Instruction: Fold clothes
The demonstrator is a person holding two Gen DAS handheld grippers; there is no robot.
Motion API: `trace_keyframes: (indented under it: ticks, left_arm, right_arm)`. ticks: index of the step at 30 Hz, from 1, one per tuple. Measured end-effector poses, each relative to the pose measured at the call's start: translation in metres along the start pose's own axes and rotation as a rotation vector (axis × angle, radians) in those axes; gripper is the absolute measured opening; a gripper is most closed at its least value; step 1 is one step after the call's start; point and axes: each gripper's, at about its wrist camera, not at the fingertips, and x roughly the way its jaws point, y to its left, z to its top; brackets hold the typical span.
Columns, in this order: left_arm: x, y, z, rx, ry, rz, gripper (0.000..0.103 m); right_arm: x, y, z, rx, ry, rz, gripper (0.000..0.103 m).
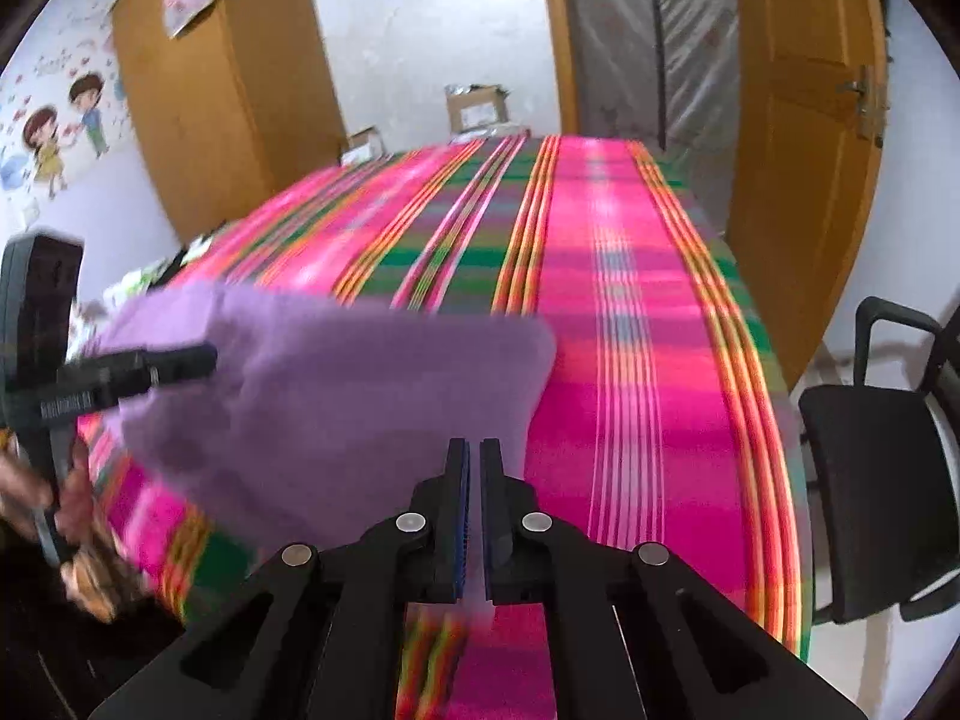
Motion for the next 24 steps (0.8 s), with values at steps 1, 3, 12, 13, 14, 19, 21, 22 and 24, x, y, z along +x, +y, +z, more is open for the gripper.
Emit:
trace_keyframes:
  ticks: [1,3,12,13,14,19,21,22,24]
  left_arm:
    - [0.004,0.001,0.003,-0.002,0.009,0.012,0.022]
    - [0.010,-0.002,0.008,0.003,0.014,0.015,0.022]
    - [0.039,-0.001,0.011,0.007,0.071,0.039,0.022]
    - [0.040,0.001,0.011,0.003,0.070,0.030,0.022]
    - [0.040,0.002,0.011,-0.001,0.069,0.022,0.022]
    - [0.024,0.001,0.013,-0.007,0.021,-0.005,0.022]
    - [0.030,0.008,0.013,-0.026,0.035,0.011,0.022]
    - [0.033,0.011,0.013,-0.038,0.040,0.012,0.022]
    - [0.037,0.016,0.012,-0.059,0.044,-0.007,0.022]
  right_arm:
    - [0.006,0.000,0.008,0.009,-0.009,0.009,0.006]
    - [0.020,0.006,0.020,0.007,-0.001,0.020,0.006]
    - [0.076,0.039,0.036,-0.063,0.086,0.077,0.003]
    - [0.080,0.036,0.036,-0.053,0.094,0.078,0.003]
    - [0.084,0.034,0.037,-0.044,0.103,0.080,0.001]
    - [0.069,0.040,0.045,-0.025,0.067,0.144,0.007]
    - [0.070,0.050,0.048,-0.045,0.065,0.168,0.007]
    - [0.074,0.055,0.049,-0.058,0.071,0.175,0.007]
    - [0.088,0.058,0.049,-0.065,0.107,0.160,0.007]
